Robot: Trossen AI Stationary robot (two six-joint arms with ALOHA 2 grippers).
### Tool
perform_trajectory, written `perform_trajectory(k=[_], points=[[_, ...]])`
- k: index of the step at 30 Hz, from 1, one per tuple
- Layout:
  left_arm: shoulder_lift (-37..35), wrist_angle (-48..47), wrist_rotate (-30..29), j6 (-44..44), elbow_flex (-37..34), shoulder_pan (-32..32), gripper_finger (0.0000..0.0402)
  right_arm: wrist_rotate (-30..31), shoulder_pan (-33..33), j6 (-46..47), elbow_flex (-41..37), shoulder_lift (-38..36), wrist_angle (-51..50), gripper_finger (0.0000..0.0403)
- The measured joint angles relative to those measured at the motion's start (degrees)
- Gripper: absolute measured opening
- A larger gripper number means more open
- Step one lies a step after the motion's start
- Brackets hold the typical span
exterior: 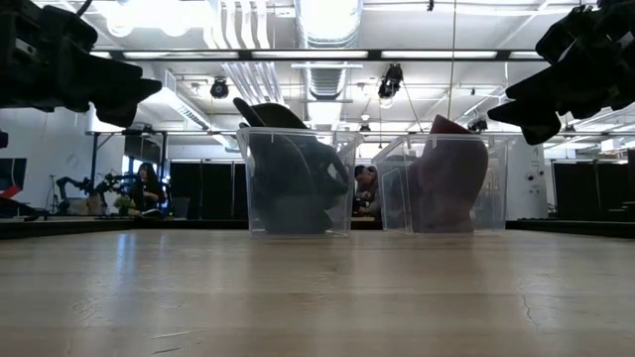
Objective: Pick & Place hat
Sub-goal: Return to Home Position
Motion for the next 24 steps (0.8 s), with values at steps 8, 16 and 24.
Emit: perform_trajectory(k=[8, 16, 24], points=[[0.0, 0.0, 0.0, -0.1, 0.0, 0.0, 0.0178, 0.0, 0.0, 0.0, 0.0, 0.0, 0.0, 0.0215], [0.0, 0.0, 0.0, -0.1, 0.0, 0.0, 0.0178, 0.0, 0.0, 0.4, 0.0, 0.0, 0.1, 0.0215], [0.1, 0.0, 0.0, -0.1, -0.1, 0.0, 0.0178, -0.8, -0.4, 2.6, 0.0, -1.1, 0.9, 0.0215]])
